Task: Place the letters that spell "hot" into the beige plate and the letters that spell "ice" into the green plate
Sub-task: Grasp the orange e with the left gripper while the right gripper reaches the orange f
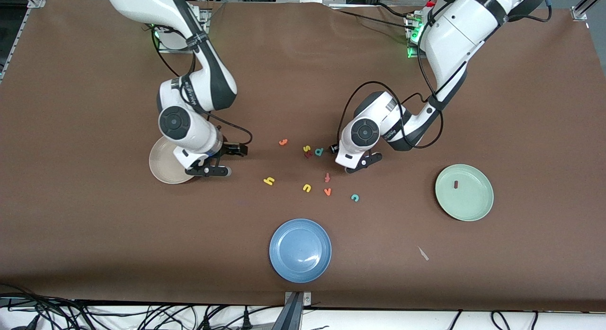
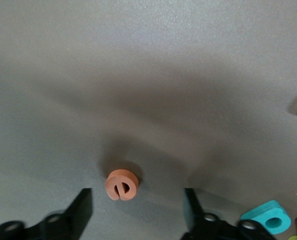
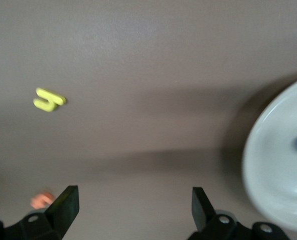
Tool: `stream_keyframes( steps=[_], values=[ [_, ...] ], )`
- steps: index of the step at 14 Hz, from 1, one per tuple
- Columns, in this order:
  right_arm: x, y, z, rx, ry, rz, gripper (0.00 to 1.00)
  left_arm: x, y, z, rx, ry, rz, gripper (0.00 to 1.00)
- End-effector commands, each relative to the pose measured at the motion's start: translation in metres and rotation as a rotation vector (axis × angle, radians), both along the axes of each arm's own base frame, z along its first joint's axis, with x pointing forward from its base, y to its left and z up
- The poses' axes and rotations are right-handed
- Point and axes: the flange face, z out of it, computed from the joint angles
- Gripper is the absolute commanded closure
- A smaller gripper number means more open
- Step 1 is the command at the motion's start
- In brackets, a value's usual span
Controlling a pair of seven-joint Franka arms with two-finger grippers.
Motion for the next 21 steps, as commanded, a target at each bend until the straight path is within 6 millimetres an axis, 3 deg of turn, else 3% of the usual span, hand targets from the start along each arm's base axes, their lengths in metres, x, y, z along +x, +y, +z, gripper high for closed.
stream_keyframes(
  steps=[1, 5, 6, 9, 11, 15, 21],
  values=[
    [-0.014, 0.049, -0.011, -0.012, -0.020, -0.281, 0.00, -0.002, 0.004, 0.005, 0.027, -0.034, -0.003, 0.52],
    [-0.029, 0.098, -0.033, -0.036, -0.012, -0.522, 0.00, -0.009, 0.013, -0.004, 0.057, -0.038, -0.034, 0.52],
    [-0.034, 0.109, -0.041, -0.049, -0.006, -0.572, 0.00, -0.008, 0.016, -0.005, 0.062, -0.043, -0.038, 0.56],
    [-0.046, 0.141, -0.061, -0.071, -0.001, -0.650, 0.00, -0.007, 0.017, -0.005, 0.064, -0.045, -0.040, 0.92],
    [-0.046, 0.144, -0.067, -0.079, 0.005, -0.688, 0.00, -0.004, 0.019, -0.002, 0.064, -0.050, -0.036, 0.99],
    [-0.058, 0.155, -0.069, -0.080, 0.026, -0.758, 0.00, 0.017, 0.039, 0.030, 0.077, -0.076, -0.031, 0.99],
    [-0.079, 0.156, -0.085, -0.068, 0.005, -0.775, 0.00, 0.064, 0.120, 0.079, 0.073, -0.011, -0.216, 0.99]
  ],
)
